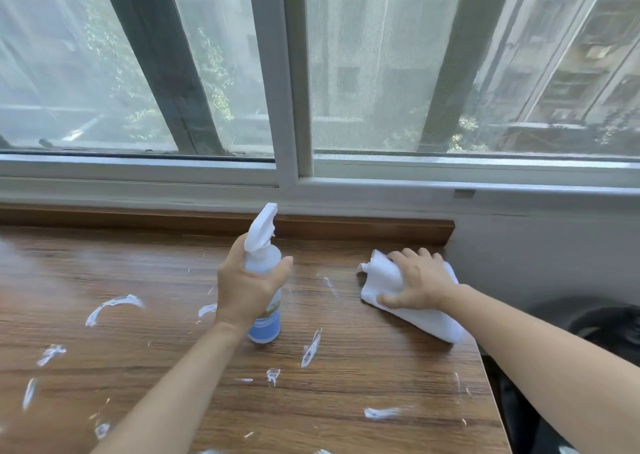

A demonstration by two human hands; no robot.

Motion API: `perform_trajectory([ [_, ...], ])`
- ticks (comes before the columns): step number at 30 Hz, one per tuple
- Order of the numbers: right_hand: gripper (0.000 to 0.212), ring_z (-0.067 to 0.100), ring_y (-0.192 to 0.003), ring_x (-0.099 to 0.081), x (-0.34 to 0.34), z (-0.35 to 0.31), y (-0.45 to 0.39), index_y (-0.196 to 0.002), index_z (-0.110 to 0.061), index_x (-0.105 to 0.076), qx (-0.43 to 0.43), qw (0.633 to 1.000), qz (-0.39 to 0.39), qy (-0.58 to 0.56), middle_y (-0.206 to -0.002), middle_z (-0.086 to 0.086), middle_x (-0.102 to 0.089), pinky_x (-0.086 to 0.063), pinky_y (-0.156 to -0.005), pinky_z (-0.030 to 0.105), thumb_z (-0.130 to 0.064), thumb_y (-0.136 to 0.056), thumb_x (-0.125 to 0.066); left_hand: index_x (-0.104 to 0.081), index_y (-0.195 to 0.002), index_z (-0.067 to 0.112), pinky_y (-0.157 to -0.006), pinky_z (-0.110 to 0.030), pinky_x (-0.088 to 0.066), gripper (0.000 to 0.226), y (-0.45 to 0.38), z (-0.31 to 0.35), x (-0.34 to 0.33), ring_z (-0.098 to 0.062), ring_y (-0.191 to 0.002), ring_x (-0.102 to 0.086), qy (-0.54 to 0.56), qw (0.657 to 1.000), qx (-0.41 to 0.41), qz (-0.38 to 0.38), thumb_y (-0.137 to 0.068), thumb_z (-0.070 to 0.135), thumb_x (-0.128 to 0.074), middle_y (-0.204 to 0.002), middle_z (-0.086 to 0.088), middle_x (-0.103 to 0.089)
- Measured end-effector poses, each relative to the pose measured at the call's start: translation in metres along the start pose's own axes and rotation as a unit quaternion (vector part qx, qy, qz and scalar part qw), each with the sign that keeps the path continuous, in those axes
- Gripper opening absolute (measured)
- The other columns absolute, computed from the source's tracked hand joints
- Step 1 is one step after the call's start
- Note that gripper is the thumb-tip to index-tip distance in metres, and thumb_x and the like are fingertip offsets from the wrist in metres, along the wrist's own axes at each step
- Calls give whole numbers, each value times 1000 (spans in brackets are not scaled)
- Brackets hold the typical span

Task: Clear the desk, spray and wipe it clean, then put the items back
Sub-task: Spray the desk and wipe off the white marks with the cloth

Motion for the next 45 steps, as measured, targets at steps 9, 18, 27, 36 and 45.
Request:
perform_trajectory([
  [9,102,23,-128,-39,-7,26,27,-157,-42,-24,32,998,-10,-61,-149,-13,-42,-31,-107,44,-88,-70,-51,-64,-119,37,-86,-36,-58,51,-2,-2,-5,-15,-98,-68,-3,1000,-6,-5,-73,38,-86,-104,10,-71],
  [18,42,26,-87,-57,26,-1,40,-122,-24,-44,31,991,96,-83,-100,-5,-55,-50,-72,40,-42,-89,-64,-62,-129,27,-85,-27,-52,62,0,6,-4,-8,-101,-63,9,1000,2,-28,-73,48,-81,-110,12,-67],
  [27,83,31,-88,-48,32,-9,40,-141,-32,-49,-39,985,133,98,-109,9,-54,-36,-78,43,-23,-65,-79,-70,-118,27,-87,-50,-60,51,-6,1,-4,-24,-94,-69,31,996,28,-73,-74,37,-93,-97,2,-72],
  [36,69,29,-104,-44,11,-19,40,-140,-48,-43,24,995,71,64,-120,5,-46,-39,-89,45,-76,-84,-14,-67,-118,31,-87,-51,-60,50,-8,8,-6,-25,-98,-70,22,992,10,-123,-72,43,-83,-105,2,-73],
  [45,68,35,-114,-47,-21,-24,32,-153,-52,1,-8,999,49,-10,-143,7,-35,-46,-93,50,-75,-93,-22,-71,-117,34,-84,-36,-55,46,-14,39,-8,-14,-95,-69,-82,964,1,-252,-72,26,-78,-108,11,-74],
])
Point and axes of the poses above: each hand's wrist, its own y-axis away from the middle knuckle, its own x-axis out of the back of the hand, z = x × y, the point moved 8 cm from there along -y, towards the middle knuckle
